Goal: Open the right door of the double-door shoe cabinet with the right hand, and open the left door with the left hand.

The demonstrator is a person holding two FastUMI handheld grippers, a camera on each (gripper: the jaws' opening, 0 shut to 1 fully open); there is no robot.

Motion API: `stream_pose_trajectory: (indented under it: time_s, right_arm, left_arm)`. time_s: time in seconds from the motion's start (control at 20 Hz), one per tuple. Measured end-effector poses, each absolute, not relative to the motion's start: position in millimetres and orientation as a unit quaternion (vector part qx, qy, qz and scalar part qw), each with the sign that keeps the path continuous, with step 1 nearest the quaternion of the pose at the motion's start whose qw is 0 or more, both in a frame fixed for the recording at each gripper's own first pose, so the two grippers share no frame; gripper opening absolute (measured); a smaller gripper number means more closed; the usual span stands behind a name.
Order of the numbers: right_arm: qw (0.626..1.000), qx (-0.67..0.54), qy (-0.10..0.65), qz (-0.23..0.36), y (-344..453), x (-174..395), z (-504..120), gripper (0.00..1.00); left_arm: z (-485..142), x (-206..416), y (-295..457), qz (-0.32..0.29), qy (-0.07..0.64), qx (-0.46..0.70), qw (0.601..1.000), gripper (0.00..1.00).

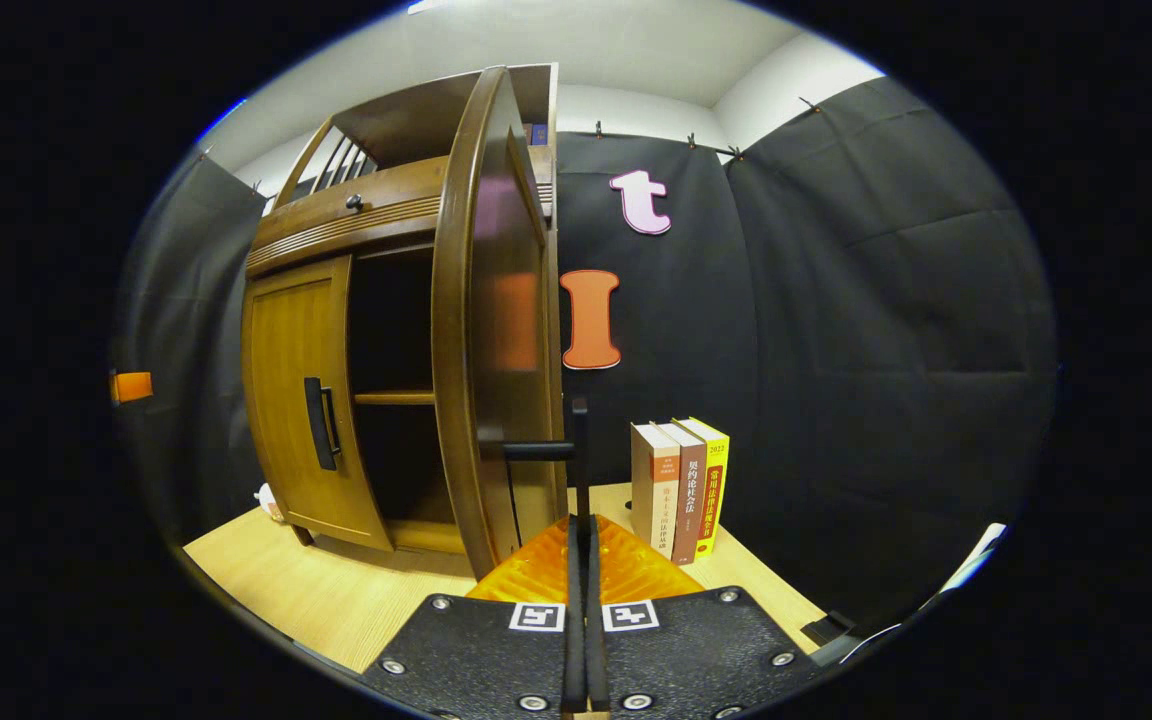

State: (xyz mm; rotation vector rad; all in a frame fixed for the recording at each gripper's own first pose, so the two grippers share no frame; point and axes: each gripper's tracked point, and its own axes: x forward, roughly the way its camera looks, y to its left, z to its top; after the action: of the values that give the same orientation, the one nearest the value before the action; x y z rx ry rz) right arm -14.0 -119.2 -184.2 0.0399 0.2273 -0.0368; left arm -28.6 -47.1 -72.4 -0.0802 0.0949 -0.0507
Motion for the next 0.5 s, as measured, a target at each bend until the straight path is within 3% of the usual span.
stream_pose_trajectory:
  time_s: [0.05,0.1,0.15,0.2,0.3,0.35,0.4,0.5]
  right_arm:
    - [0.993,0.024,0.112,-0.014,-121.7,-13.9,-184.2,0.00]
    - [0.993,0.026,0.112,-0.010,-124.9,-13.8,-184.4,0.05]
    - [0.993,0.027,0.110,-0.006,-126.8,-13.9,-184.3,0.00]
    - [0.994,0.029,0.110,-0.002,-128.7,-13.9,-183.4,0.05]
    - [0.993,0.034,0.109,0.005,-134.3,-12.6,-183.8,0.05]
    - [0.993,0.036,0.108,0.008,-136.6,-12.3,-184.3,0.00]
    - [0.993,0.038,0.108,0.012,-139.5,-11.8,-184.2,0.05]
    - [0.993,0.037,0.107,0.022,-143.3,-11.4,-184.0,0.00]
  left_arm:
    - [-72.3,-27.9,-51.1,-0.028,0.046,-0.038,0.998,0.99]
    - [-72.2,-26.0,-55.6,-0.030,0.046,-0.037,0.998,0.99]
    - [-72.1,-24.8,-60.7,-0.033,0.045,-0.037,0.998,0.99]
    - [-72.2,-24.4,-65.6,-0.036,0.045,-0.036,0.998,0.99]
    - [-74.1,-23.2,-73.3,-0.039,0.046,-0.035,0.998,0.96]
    - [-75.5,-21.9,-76.9,-0.041,0.047,-0.035,0.997,0.97]
    - [-76.4,-21.5,-79.4,-0.043,0.049,-0.035,0.997,0.97]
    - [-79.4,-20.1,-87.4,-0.047,0.050,-0.036,0.997,0.97]
